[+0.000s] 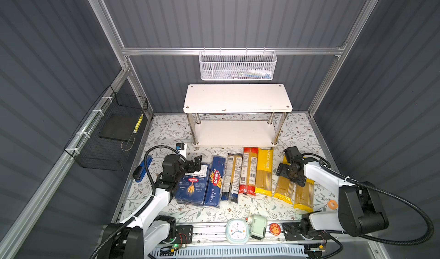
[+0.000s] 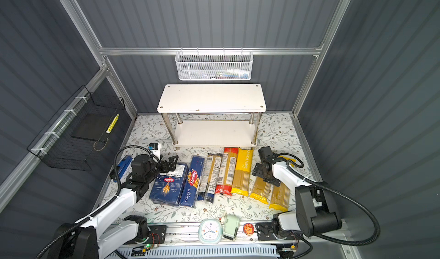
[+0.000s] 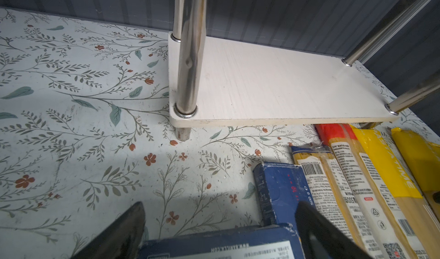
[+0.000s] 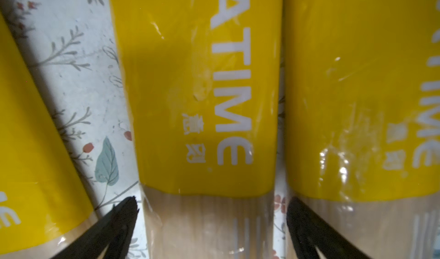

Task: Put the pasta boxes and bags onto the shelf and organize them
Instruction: 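Close the right gripper on the middle yellow PASTATIME spaghetti bag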

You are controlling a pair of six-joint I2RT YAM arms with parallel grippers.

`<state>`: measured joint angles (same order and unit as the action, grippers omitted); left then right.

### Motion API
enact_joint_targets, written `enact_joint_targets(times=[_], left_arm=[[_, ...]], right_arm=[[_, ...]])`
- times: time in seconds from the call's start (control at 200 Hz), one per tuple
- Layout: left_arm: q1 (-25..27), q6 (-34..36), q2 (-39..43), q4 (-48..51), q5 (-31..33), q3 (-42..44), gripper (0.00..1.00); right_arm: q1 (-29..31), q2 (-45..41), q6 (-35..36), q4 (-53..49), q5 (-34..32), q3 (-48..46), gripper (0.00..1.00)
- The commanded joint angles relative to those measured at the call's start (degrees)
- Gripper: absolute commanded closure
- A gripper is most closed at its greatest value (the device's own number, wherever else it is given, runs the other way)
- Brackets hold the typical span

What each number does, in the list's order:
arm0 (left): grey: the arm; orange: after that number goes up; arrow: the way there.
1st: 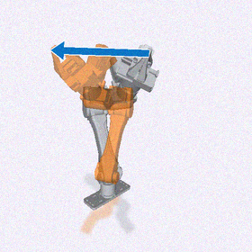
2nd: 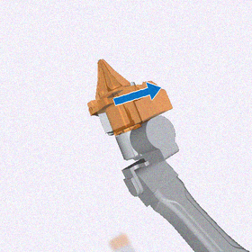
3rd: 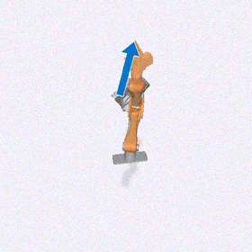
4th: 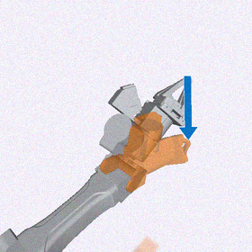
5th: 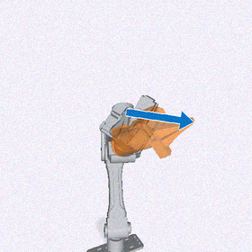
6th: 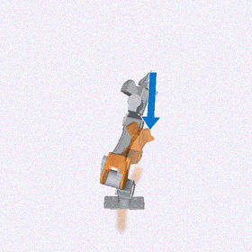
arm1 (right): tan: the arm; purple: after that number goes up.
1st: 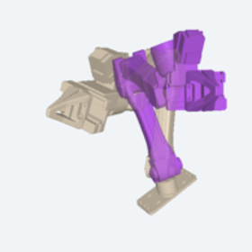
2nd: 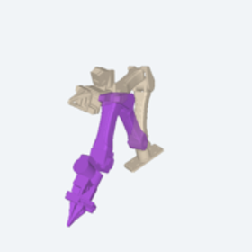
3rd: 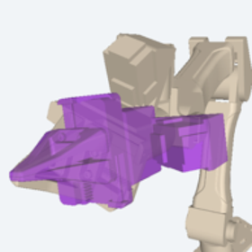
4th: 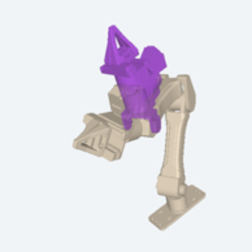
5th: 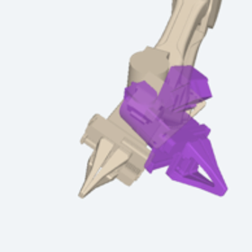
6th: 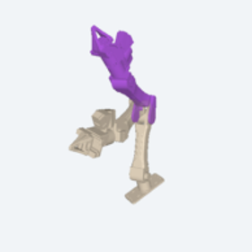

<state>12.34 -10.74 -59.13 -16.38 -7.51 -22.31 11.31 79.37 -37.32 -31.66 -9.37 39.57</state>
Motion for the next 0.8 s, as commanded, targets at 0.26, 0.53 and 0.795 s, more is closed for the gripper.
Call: enact_joint_targets(times=[0.26,0.53,0.795], left_arm=[[0.23,0.02,0.95,-0.78,-0.14,0.68,0.01],[0.23,0.11,0.89,-0.32,-0.04,0.42,0.01],[0.23,0.29,1.0,-0.01,-0.13,0.19,0.01]], right_arm=[[1.8,0.17,-1.38,-1.17,-4.06,0.37,0.03],[1.81,1.39,-0.26,-1.34,-2.97,0.44,0.12],[1.78,1.24,1.5,0.1,-1.05,-0.58,0.24]])
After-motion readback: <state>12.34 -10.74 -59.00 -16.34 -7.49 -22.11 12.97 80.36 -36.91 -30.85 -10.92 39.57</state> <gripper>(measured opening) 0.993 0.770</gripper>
